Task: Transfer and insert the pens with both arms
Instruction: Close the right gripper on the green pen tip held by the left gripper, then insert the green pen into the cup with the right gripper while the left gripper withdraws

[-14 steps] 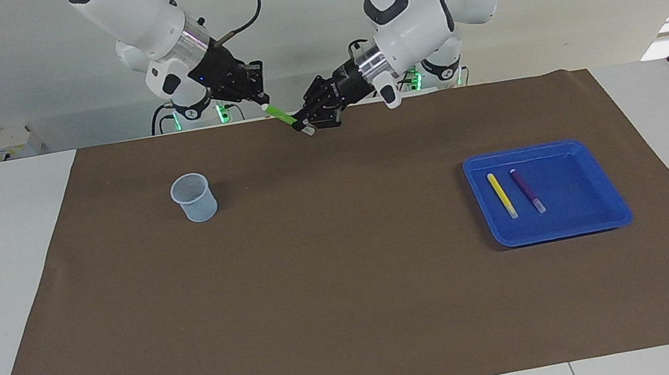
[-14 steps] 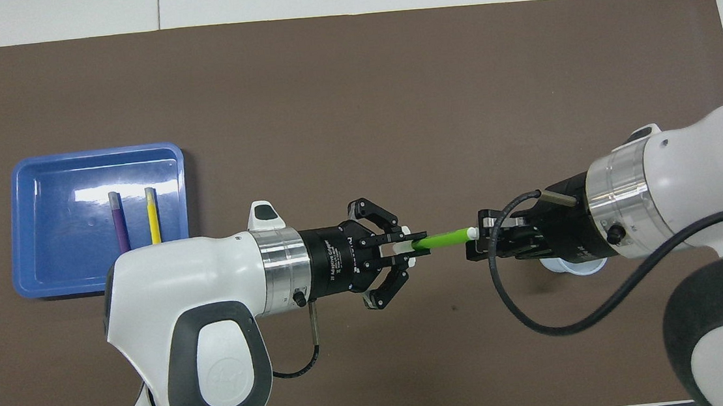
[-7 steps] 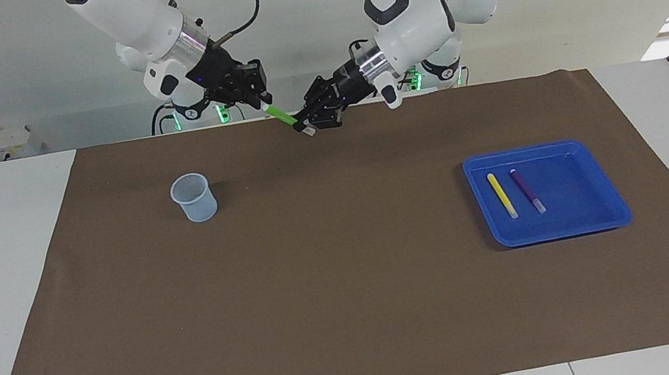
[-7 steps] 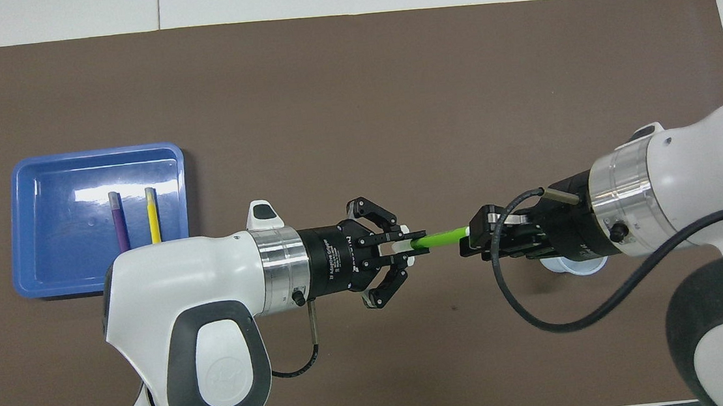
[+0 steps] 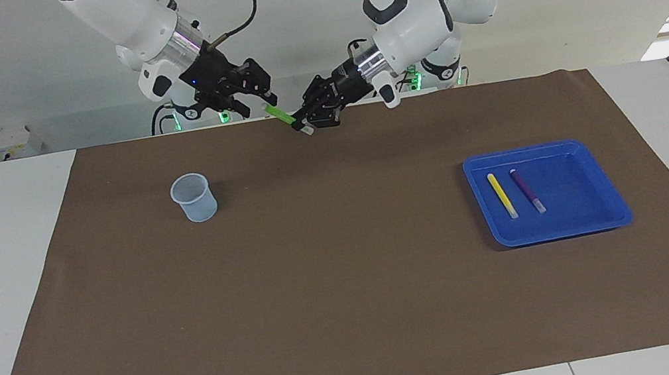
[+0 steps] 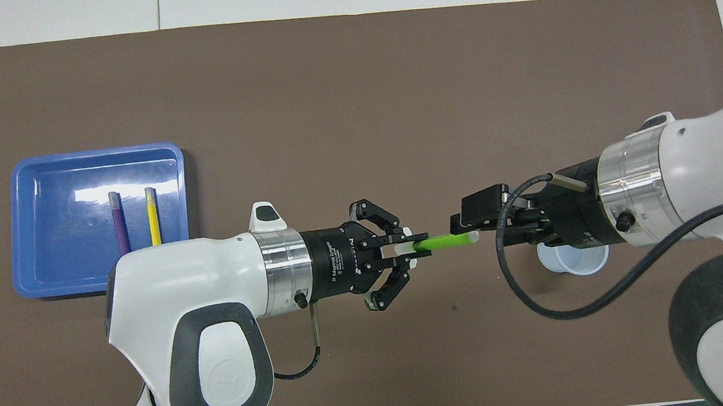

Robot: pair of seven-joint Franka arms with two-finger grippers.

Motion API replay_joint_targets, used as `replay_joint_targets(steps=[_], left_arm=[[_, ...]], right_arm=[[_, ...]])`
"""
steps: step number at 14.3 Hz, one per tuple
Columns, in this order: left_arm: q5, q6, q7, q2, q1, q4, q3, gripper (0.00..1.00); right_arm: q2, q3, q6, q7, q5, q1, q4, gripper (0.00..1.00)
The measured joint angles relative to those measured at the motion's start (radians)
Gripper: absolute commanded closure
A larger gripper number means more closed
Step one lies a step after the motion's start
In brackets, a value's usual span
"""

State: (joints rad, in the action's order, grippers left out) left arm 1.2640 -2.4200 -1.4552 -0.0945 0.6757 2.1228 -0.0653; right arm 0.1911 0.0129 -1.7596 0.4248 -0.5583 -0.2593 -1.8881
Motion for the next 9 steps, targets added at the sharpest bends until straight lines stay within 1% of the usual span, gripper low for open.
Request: replay_joint_targets(steps=[2,3,4,6,7,8,9], left_arm=[[0.005,0.0,0.0,0.0,0.0,0.0,0.0,1.0],[0.005,0.0,0.0,0.0,0.0,0.0,0.0,1.0],[0.006,0.0,0.0,0.0,0.0,0.0,0.0,1.0],[0.012,0.0,0.0,0.0,0.0,0.0,0.001,1.0],[0.016,-0.001,0.0,0.0,0.0,0.0,0.001,1.0],[0.017,-0.002,0.0,0.0,0.0,0.0,0.001,1.0],[0.017,-0.003,0.001,0.0,0.0,0.001,0.001,1.0]], right_arm=[[0.0,0.002,0.0,0.0,0.0,-0.002,-0.003,0.35],[0.0,0.003,0.0,0.0,0.0,-0.002,-0.005,0.4],[0.0,0.004,0.0,0.0,0.0,-0.004,-0.006,0.52],[0.0,0.006,0.0,0.0,0.0,-0.006,-0.008,0.83],[0.0,0.006,0.0,0.0,0.0,-0.006,-0.008,0.97],[0.0,0.006,0.0,0.0,0.0,-0.006,-0.009,1.0],[0.0,0.006,-0.003,0.0,-0.003,-0.007,-0.009,1.0]])
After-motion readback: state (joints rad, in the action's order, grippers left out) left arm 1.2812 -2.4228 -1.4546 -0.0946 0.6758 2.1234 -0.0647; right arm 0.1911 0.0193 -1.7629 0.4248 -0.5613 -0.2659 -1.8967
